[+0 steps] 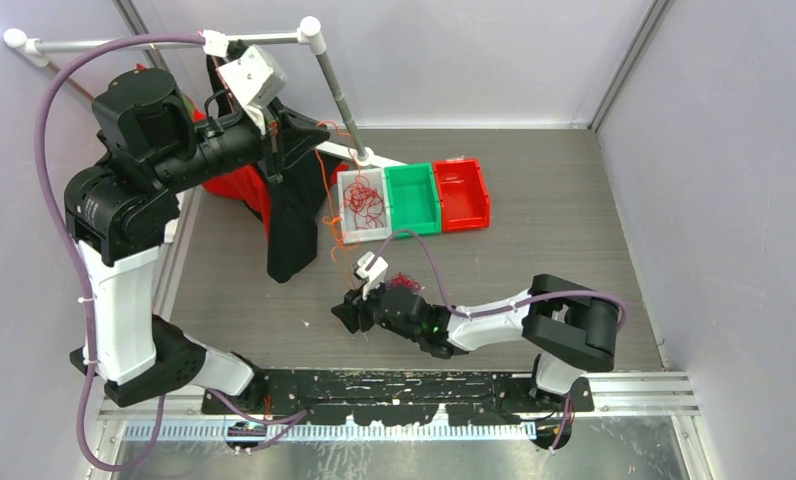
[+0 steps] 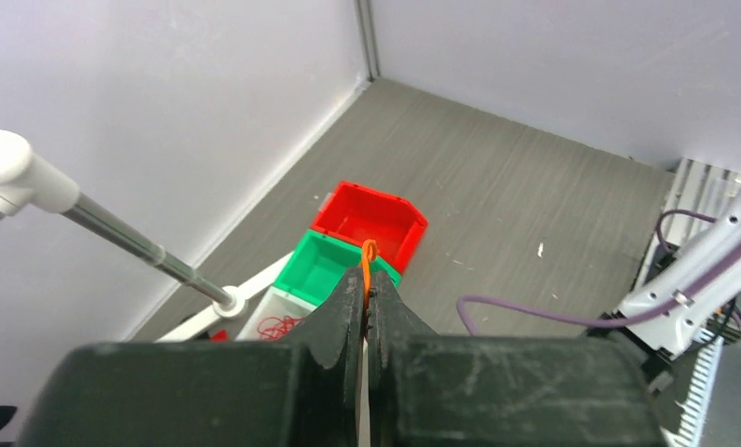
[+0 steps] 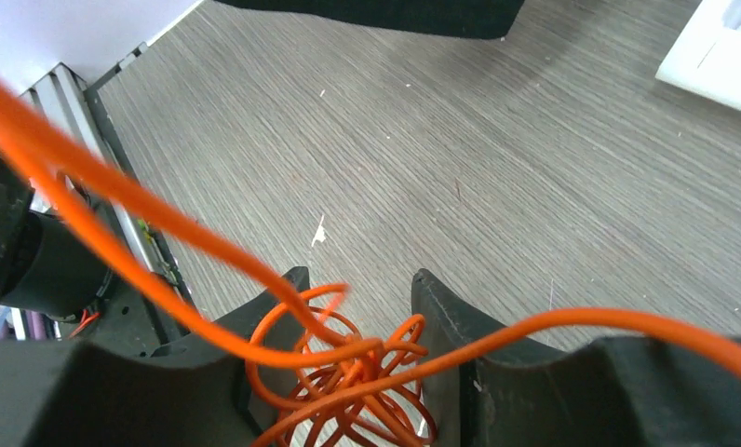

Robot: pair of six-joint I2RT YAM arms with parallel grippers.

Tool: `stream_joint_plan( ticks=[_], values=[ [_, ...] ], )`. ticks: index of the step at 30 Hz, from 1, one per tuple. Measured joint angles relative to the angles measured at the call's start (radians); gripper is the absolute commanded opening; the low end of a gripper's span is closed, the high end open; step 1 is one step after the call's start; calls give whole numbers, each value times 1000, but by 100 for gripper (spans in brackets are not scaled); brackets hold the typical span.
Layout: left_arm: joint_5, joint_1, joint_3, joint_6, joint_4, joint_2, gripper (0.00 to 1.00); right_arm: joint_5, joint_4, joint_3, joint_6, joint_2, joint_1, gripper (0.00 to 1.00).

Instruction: Untangle the cables

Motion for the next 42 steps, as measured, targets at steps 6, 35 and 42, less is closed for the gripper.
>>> stream_joint_plan(
  ticks=[6,35,42],
  values=[
    [-54,0,29,59,40,0,0,51,43,-18,34,48,31,43],
    [-154,-1,-112,105,282,-95,0,138,-108,-20,-133,-284,80,76],
    [-148,-1,-134,106,267,-95,0,84,-253,43,-211,-501,66,75]
  ],
)
